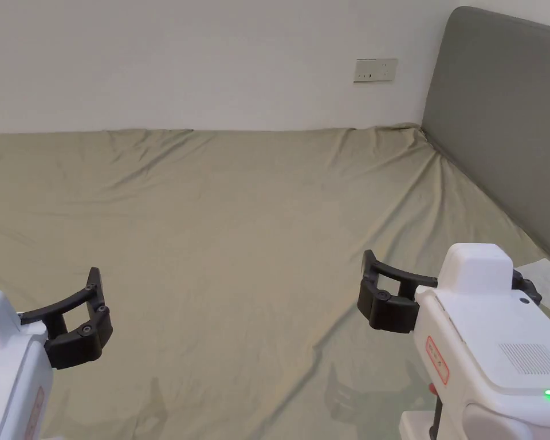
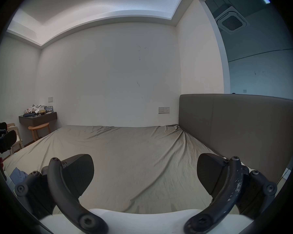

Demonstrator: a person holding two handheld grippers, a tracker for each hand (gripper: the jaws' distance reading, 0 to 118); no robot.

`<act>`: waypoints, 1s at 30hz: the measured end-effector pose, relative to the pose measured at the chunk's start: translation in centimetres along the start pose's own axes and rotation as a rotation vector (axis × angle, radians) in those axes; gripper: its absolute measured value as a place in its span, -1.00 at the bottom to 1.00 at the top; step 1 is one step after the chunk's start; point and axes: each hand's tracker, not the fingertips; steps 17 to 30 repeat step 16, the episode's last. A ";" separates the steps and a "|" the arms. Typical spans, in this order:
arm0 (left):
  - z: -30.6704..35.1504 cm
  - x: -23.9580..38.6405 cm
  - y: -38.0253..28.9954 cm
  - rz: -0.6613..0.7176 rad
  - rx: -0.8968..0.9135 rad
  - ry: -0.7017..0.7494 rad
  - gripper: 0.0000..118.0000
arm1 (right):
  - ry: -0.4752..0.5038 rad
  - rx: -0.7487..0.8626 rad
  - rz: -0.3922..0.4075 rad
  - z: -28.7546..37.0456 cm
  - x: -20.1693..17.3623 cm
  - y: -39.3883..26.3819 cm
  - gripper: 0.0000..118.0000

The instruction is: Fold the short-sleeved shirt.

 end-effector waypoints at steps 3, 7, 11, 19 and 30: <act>-0.1 0.0 0.0 0.010 -0.008 0.005 1.00 | 0.003 0.003 0.003 0.0 -0.1 0.2 1.00; -0.2 -0.1 0.0 0.022 -0.012 0.004 1.00 | 0.009 0.004 0.004 -0.1 -0.3 0.3 1.00; -0.1 -0.1 0.1 0.007 -0.005 0.005 1.00 | 0.012 0.004 0.007 -0.2 -0.3 0.3 1.00; -0.1 -0.2 0.1 0.022 -0.011 0.001 1.00 | 0.007 0.006 0.017 -0.3 -0.4 0.4 1.00; -0.1 -0.2 0.1 0.022 -0.011 0.001 1.00 | 0.007 0.006 0.017 -0.3 -0.4 0.4 1.00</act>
